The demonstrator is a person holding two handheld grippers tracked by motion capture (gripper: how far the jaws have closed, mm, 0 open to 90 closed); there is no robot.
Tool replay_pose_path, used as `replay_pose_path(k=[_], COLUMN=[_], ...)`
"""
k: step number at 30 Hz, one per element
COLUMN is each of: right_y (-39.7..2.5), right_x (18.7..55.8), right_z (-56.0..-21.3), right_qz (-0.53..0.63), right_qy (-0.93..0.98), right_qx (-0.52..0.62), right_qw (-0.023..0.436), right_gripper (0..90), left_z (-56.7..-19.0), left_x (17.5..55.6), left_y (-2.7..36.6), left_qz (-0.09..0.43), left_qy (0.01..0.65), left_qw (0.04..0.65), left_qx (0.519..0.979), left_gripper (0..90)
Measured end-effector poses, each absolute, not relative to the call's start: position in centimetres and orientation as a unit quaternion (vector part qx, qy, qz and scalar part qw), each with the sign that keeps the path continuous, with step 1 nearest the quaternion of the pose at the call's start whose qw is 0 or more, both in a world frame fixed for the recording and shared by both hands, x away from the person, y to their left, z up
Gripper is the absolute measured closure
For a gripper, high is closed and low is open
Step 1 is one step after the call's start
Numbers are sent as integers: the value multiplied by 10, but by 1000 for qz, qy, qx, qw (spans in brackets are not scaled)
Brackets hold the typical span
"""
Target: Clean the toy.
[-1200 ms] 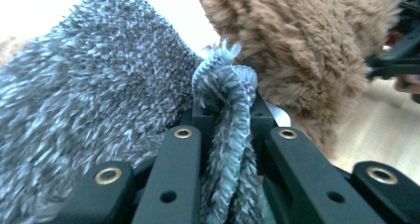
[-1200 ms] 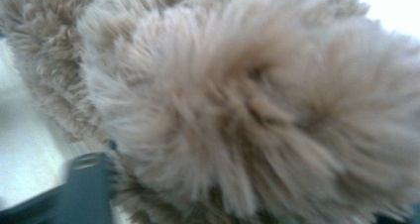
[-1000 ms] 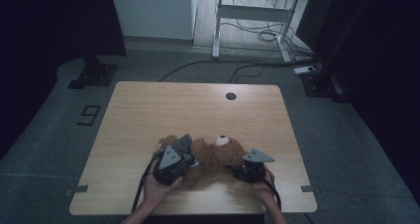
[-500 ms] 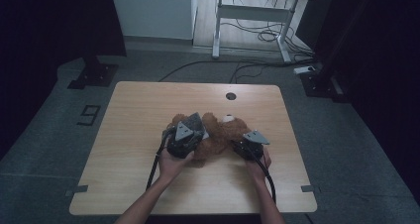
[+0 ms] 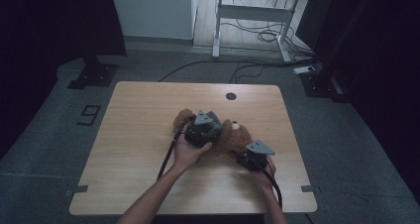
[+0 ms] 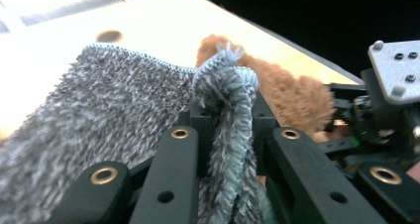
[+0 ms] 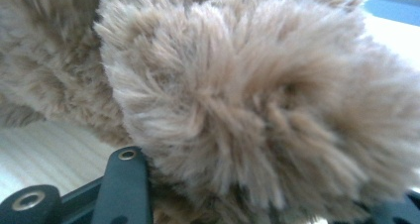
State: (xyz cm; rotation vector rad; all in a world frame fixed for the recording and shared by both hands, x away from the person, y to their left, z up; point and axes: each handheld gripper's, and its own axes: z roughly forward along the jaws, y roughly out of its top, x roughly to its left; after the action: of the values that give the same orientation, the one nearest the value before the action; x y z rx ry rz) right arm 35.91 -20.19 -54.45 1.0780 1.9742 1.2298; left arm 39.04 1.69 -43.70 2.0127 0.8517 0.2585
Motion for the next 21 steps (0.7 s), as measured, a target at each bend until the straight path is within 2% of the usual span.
replay_pose_path(k=[4,6,8,13,16,21], right_y=[-208,-210,-209,-210,-211,-212], right_x=[356,355,354,352,352,351], right_z=[-546,-546,-545,-544,-544,-544], right_qz=[459,460,459,455,459,467], right_qy=[741,741,745,751,752,753], right_qx=[402,400,395,386,383,376], right_qw=[281,280,281,283,278,272], right_gripper=[473,471,470,468,465,459], left_z=[-445,-448,-452,-452,-464,-469], left_x=[391,390,390,386,387,380], left_y=[12,22,40,97,127,142], left_qz=[118,149,144,179,159,141], left_qy=[347,350,362,402,431,435], left_qw=[432,408,415,409,410,430], left_qx=[824,830,822,799,788,778], left_gripper=[788,792,796,796,794,790])
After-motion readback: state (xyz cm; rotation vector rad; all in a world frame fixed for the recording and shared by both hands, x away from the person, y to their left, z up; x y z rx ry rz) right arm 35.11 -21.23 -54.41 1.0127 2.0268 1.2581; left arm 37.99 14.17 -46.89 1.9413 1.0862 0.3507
